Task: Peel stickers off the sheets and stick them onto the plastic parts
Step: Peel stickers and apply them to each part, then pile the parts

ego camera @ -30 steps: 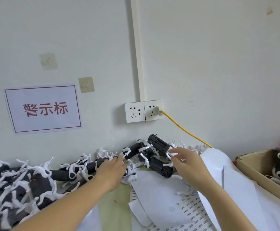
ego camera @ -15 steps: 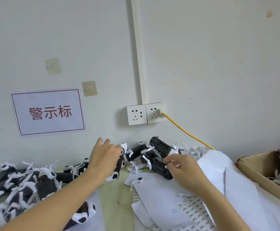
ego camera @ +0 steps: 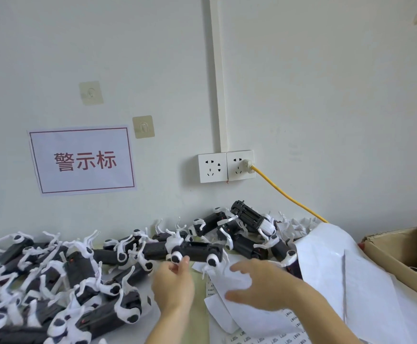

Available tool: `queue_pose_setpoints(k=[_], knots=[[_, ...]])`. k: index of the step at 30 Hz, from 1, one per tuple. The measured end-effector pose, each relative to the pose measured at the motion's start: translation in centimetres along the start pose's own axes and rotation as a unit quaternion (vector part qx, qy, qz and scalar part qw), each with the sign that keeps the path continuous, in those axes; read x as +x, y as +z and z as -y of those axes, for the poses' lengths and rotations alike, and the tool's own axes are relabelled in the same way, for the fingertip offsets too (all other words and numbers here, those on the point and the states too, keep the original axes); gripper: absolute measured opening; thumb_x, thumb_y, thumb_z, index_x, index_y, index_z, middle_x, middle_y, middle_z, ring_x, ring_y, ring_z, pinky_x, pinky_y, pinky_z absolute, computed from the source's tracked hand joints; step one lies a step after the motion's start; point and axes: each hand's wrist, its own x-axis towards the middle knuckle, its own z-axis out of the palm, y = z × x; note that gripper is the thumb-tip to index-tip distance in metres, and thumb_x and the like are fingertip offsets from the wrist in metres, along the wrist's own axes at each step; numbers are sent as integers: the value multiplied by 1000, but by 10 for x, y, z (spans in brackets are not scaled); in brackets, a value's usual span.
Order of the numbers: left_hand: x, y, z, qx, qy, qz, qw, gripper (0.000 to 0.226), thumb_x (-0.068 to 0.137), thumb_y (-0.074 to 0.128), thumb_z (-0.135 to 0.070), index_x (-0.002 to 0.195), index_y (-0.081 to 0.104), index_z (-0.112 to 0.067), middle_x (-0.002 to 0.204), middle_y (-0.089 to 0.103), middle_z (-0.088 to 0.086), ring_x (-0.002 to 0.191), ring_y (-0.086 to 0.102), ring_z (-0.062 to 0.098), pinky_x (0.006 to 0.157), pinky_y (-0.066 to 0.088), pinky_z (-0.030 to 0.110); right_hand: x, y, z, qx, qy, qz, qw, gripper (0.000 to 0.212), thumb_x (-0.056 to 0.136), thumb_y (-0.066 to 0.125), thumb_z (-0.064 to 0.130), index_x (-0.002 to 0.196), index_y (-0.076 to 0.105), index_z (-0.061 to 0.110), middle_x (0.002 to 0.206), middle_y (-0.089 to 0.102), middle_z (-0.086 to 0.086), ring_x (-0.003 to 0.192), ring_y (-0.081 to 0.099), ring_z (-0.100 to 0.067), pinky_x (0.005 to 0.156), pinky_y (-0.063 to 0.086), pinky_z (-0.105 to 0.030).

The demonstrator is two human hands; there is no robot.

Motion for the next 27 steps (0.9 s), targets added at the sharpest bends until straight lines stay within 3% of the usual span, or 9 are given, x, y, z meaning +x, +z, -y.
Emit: queue_pose_setpoints(k=[3, 8, 11, 14, 17, 20, 22, 25, 27], knots=[[3, -4, 7, 2, -28, 16, 999, 32, 96, 64, -27, 73, 56, -5, 72, 65, 11, 76, 62, 32, 68, 40, 35, 2, 15, 11, -103, 18, 78, 991, 102, 80, 67, 67, 158, 16, 26, 163, 20, 8, 149, 24, -19, 118, 27, -41], [3, -13, 4, 33, -46, 53, 997, 2, 92, 51, -4, 91, 53, -4, 87, 63, 16, 79, 59, 32, 69, 49, 39, 0, 17, 18, -107, 52, 96, 988, 84, 86, 71, 46, 154, 29, 19, 156, 32, 2, 142, 35, -22, 114, 34, -39], [-3, -13, -1, 33, -18, 53, 998, 45, 86, 48, 4, 126, 38, -12, 93, 57, 0, 80, 54, 23, 68, 39, 32, -3, 14, 19, -104, 57, 76, 990, 57, 92, 58, 28, 146, 39, 18, 148, 42, -1, 134, 45, -21, 109, 42, -36], [-3, -14, -3, 38, 36, 62, 997, 67, 88, 51, 2, 142, 28, -32, 106, 60, -4, 78, 56, 17, 67, 38, 32, -4, 5, 16, -75, 53, 18, 996, 43, 92, 46, 13, 134, 55, 17, 132, 54, -2, 112, 61, -19, 94, 55, -33], [1, -15, -4, 51, 39, 54, 996, 52, 93, 54, -2, 130, 40, -36, 81, 59, 0, 67, 58, 17, 58, 41, 32, -8, -9, 9, -53, 31, -10, 998, 48, 86, 39, 1, 118, 71, 18, 111, 67, 3, 92, 66, -13, 81, 58, -30], [1, -17, -7, 40, 34, 27, 998, 38, 95, 59, -4, 116, 44, -32, 73, 57, 3, 71, 62, 26, 71, 53, 42, -17, -27, -3, 8, 20, 3, 1000, 51, 85, 42, -1, 98, 78, 33, 66, 66, 23, 58, 55, 3, 58, 44, -15], [2, -18, -6, 23, 24, -3, 999, 34, 96, 57, -5, 115, 44, -30, 75, 58, 5, 73, 61, 30, 74, 54, 45, -24, -39, -13, 78, 24, -8, 997, 48, 87, 48, 2, 86, 79, 39, 71, 70, 27, 64, 62, 6, 63, 48, -14], [5, -19, -4, 9, 12, -22, 1000, 37, 97, 51, -3, 121, 39, -28, 81, 58, 11, 67, 60, 30, 65, 51, 40, -34, -50, -26, 215, 27, -39, 975, 44, 93, 51, -2, 89, 80, 31, 89, 78, 2, 84, 74, -14, 78, 60, -30], [4, -19, -4, 15, 10, -16, 1000, 40, 97, 48, -2, 124, 34, -27, 90, 59, 13, 73, 62, 33, 71, 54, 44, -34, -53, -30, 282, 29, -78, 956, 40, 94, 52, -3, 89, 80, 25, 94, 77, -9, 86, 75, -23, 83, 60, -38]])
